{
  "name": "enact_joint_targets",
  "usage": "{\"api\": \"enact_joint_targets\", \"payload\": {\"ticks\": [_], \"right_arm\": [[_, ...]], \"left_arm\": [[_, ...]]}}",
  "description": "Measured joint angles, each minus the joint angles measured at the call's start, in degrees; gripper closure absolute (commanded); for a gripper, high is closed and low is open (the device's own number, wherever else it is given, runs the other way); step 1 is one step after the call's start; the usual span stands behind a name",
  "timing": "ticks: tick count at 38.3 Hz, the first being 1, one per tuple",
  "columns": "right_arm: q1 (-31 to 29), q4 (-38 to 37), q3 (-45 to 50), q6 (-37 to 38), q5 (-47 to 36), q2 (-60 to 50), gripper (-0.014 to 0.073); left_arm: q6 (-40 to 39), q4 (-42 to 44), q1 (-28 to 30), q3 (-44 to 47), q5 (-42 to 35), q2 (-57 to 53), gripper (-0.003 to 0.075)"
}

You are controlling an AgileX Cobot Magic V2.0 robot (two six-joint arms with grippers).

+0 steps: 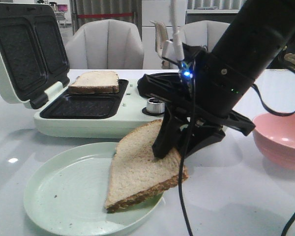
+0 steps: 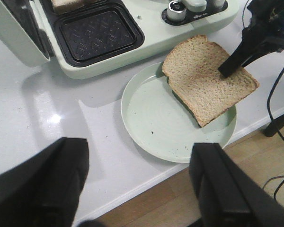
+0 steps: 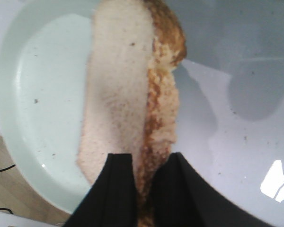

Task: Make breakfast with bread and shrimp
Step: 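Grasp the remaining bread slice on the plate with the right gripper, then carry the bread over and lay it on the near waffle plate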

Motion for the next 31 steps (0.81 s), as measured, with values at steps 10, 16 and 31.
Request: {"api": "enact_joint_targets", "payload": {"ticks": [10,16,31], "right_arm": [[0.00,-0.47,0.00,-0.13,1.03,-9.24,0.0521],[0.00,0.46,0.00,-0.22,-3.58,-12.86,0.0521],[3.52,2.57,-8.97,-0.35,-16.23,-3.64,0.0521]], "left_arm": [[0.00,0.00,0.00,0.00,-0.10,0.00,0.0213],[0.00,0.00,0.00,0.00,-0.10,0.00,0.0213],[0.00,0.00,0.00,0.00,-0.10,0.00,0.0213]]}}
